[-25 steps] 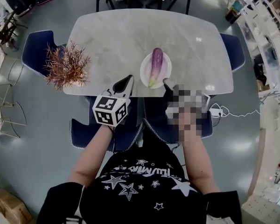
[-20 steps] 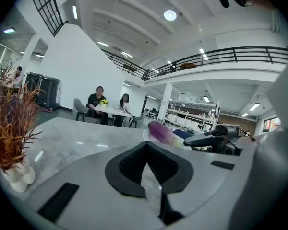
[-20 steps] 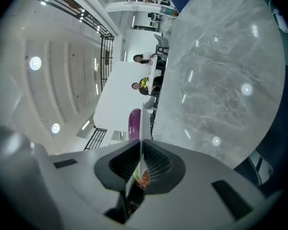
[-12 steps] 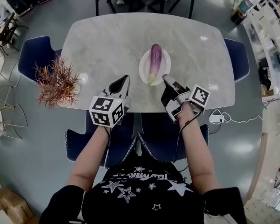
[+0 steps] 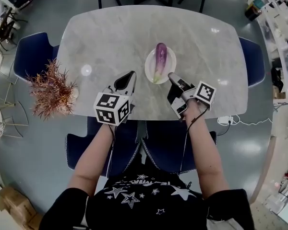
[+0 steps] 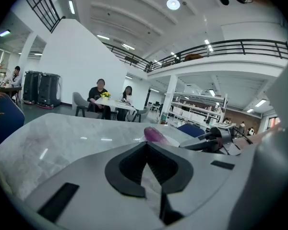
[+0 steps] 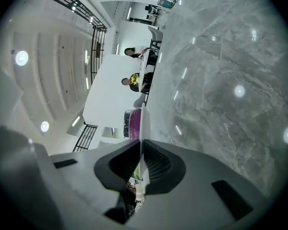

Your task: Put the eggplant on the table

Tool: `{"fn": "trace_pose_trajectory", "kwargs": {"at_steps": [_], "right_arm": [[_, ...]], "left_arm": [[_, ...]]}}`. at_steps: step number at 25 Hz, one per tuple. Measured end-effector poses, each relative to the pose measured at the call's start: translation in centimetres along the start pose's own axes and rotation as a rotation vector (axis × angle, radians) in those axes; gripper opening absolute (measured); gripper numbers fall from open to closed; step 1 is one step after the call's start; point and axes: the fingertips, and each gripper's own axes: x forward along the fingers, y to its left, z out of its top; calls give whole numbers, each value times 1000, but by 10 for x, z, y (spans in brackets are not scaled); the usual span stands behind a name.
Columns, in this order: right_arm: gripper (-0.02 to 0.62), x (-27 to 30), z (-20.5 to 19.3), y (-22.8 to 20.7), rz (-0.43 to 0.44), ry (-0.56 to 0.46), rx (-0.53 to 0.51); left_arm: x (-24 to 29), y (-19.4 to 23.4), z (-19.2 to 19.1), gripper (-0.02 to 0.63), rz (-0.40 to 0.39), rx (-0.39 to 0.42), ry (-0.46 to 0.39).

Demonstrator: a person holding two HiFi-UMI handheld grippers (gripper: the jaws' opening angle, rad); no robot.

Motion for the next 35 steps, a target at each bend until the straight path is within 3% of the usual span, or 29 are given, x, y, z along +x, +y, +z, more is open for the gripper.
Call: {"fn": "trace_pose_trajectory", "kwargs": {"at_steps": [5, 10, 19, 29, 35], "right_arm": [[21, 22, 1, -36, -44, 21, 30], [21, 64, 28, -56, -62, 18, 95], [21, 66, 31, -75, -90, 25, 78], [21, 80, 39, -95, -212, 30, 35], [21, 83, 40, -95, -221, 40, 23]], "left_arm": [[22, 17, -15, 7, 4, -2, 43], [57, 47, -23, 7, 7, -18, 87], [52, 48, -38, 8, 23, -29, 93], [60, 52, -44, 7, 24, -29, 108], [55, 50, -41, 8, 23, -38, 94]]}}
